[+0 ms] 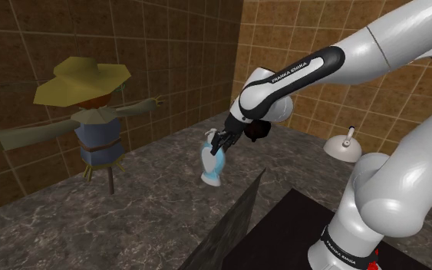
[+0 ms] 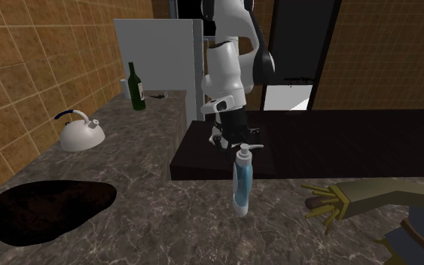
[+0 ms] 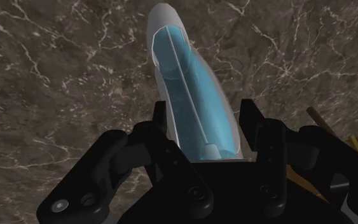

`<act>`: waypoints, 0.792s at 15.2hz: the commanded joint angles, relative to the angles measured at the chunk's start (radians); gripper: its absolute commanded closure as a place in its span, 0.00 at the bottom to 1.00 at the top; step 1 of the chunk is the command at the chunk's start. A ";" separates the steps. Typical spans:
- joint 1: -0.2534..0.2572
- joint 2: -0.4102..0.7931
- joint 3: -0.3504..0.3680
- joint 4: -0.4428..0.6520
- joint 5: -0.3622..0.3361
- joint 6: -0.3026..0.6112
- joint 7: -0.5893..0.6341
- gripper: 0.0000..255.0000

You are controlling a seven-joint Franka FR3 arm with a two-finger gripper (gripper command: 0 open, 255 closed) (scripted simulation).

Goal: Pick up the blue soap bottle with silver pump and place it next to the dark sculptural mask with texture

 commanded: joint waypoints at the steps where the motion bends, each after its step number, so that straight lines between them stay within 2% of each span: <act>1: -0.012 -0.023 0.004 0.011 -0.019 -0.033 0.016 1.00; 12: -0.047 -0.111 0.026 0.091 -0.085 -0.198 0.089 1.00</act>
